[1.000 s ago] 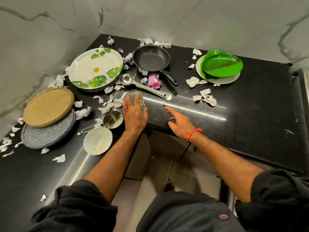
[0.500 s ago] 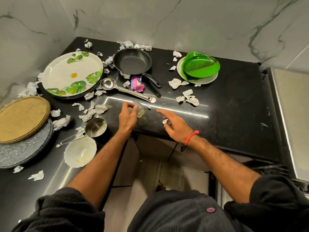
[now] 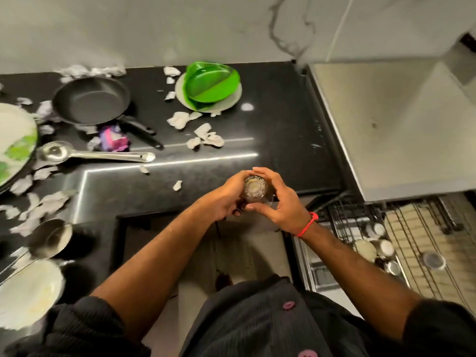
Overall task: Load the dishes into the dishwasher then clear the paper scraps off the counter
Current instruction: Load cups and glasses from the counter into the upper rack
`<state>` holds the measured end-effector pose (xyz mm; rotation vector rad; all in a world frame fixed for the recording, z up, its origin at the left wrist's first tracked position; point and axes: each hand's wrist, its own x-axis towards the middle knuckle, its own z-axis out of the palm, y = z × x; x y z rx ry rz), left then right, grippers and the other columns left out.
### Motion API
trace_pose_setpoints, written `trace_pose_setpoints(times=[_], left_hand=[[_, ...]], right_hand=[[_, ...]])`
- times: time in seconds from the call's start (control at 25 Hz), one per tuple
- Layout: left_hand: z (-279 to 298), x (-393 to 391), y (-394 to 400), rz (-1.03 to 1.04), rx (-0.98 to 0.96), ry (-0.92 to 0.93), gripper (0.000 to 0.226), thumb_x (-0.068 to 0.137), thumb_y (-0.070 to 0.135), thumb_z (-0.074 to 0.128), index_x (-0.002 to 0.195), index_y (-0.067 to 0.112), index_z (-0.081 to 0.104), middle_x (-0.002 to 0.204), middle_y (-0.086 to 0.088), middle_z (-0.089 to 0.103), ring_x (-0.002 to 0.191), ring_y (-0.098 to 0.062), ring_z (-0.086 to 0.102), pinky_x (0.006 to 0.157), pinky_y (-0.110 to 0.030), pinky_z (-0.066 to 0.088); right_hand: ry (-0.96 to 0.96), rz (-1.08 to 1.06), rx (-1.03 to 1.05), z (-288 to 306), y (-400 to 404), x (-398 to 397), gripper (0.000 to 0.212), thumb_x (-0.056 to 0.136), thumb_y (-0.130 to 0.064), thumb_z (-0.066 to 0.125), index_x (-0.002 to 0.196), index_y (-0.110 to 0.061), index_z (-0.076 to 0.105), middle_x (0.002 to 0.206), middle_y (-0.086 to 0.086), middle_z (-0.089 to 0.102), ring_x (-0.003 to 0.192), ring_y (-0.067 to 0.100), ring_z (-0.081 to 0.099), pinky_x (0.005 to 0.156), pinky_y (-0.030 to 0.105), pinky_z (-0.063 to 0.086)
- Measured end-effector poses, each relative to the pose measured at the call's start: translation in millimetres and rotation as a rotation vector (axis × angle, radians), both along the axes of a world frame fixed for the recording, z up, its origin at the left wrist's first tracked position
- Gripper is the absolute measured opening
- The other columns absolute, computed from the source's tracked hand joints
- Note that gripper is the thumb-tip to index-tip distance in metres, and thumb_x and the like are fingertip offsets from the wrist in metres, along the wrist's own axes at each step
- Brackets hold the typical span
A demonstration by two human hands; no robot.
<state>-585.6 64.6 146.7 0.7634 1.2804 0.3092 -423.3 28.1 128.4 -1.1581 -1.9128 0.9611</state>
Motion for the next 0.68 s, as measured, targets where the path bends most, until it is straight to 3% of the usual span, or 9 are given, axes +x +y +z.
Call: trace_pose_setpoints(times=[0.12,0.24,0.44,0.56,0.68], left_hand=[[0,66,0,-0.135,-0.061,0.015,0.052,0.098,0.052,0.026,0.082,0.016,0.059,0.059,0.000,0.053,0.049,-0.013,0.041,0.049,-0.024,0.029],[-6,133,-3,-0.279,-0.068,0.003,0.052,0.098,0.049,0.023,0.081,0.014,0.057,0.059,-0.002,0.051,0.047,-0.014,0.040,0.048,-0.024,0.032],[-36,246,-24,-0.428,-0.219,-0.076,0.061,0.101,0.059,0.023,0.081,0.016,0.061,0.058,-0.003,0.050,0.049,-0.015,0.041,0.049,-0.024,0.033],[-60,309,-37,-0.425,-0.254,-0.126,0.061,0.099,0.067,0.036,0.096,0.014,0.066,0.071,-0.006,0.059,0.056,-0.016,0.052,0.052,-0.027,0.042],[-92,371,-47,-0.428,-0.120,-0.033,0.044,0.099,0.048,0.056,0.128,0.016,0.058,0.093,-0.007,0.069,0.071,-0.017,0.065,0.059,-0.029,0.054]], right_hand=[[0.054,-0.199,-0.078,-4,-25,56,0.071,0.077,-0.021,0.084,0.137,-0.010,0.047,0.131,0.002,0.058,0.120,0.016,0.059,0.104,0.039,0.048],[-0.001,-0.381,-0.007,-8,-48,114,0.069,0.075,-0.031,0.083,0.134,-0.010,0.052,0.128,0.003,0.055,0.120,0.021,0.054,0.102,0.041,0.047],[0.020,-0.592,-0.126,-34,-91,217,0.071,0.075,-0.041,0.080,0.138,-0.019,0.052,0.127,-0.006,0.057,0.116,0.014,0.057,0.096,0.033,0.049],[0.098,-0.725,-0.265,-63,-110,279,0.070,0.073,-0.042,0.080,0.135,-0.024,0.054,0.123,-0.003,0.064,0.111,0.015,0.061,0.095,0.037,0.052],[0.047,-0.784,-0.370,-98,-118,339,0.064,0.073,-0.038,0.080,0.131,-0.027,0.057,0.121,-0.004,0.064,0.110,0.019,0.059,0.095,0.043,0.051]])
